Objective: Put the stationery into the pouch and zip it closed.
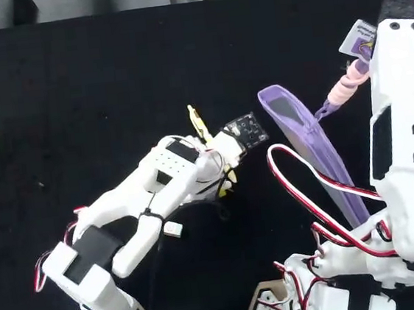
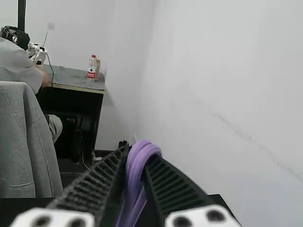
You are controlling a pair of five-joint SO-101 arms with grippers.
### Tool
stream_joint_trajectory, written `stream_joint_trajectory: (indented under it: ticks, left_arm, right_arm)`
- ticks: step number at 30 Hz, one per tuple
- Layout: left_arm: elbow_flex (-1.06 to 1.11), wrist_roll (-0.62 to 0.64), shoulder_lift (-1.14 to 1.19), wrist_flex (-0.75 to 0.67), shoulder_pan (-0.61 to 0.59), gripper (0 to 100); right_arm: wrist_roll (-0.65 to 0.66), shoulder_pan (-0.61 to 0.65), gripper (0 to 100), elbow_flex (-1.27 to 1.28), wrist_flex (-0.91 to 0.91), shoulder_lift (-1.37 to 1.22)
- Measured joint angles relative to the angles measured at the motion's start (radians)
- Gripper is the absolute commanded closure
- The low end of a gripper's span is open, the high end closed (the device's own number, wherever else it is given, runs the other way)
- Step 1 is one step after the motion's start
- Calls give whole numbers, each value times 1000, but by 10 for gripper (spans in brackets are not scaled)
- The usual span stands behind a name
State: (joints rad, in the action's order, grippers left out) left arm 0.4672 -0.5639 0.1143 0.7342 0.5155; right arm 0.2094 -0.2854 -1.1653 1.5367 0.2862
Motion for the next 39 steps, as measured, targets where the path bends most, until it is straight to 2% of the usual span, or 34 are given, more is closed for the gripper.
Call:
stream_joint_trajectory:
  ticks: [8, 10, 15, 17, 20, 23, 27, 29, 32, 35, 39]
  left_arm:
    - [-2, -69, 5, 0, 0, 749]
    - [-2, -71, 6, 0, 0, 789]
    - [-2, -71, 6, 0, 2, 980]
    - [-2, -71, 6, 0, 2, 945]
    - [-2, -71, 6, 0, 0, 959]
    - [-28, -71, 8, 64, -2, 970]
    - [-132, -64, -80, 227, -31, 971]
    - [-195, -21, -164, 287, -72, 971]
    - [-272, 104, -311, 293, -169, 971]
    - [-298, 301, -453, 212, -276, 971]
    - [-292, 635, -618, 57, -374, 971]
  right_arm:
    - [0, 0, 987, 0, 0, 0]
    - [0, 0, 987, 0, 0, 0]
    - [0, 0, 987, 0, 0, 0]
    - [0, 0, 987, 0, 0, 0]
    - [0, 0, 987, 0, 0, 0]
    - [0, 0, 987, 0, 0, 0]
    - [0, 0, 987, 0, 0, 0]
    - [-9, 0, 987, 0, 0, 0]
    - [-61, 0, 987, 0, 0, 0]
    - [-91, 0, 987, 0, 0, 0]
    - [-92, 9, 987, 0, 11, 0]
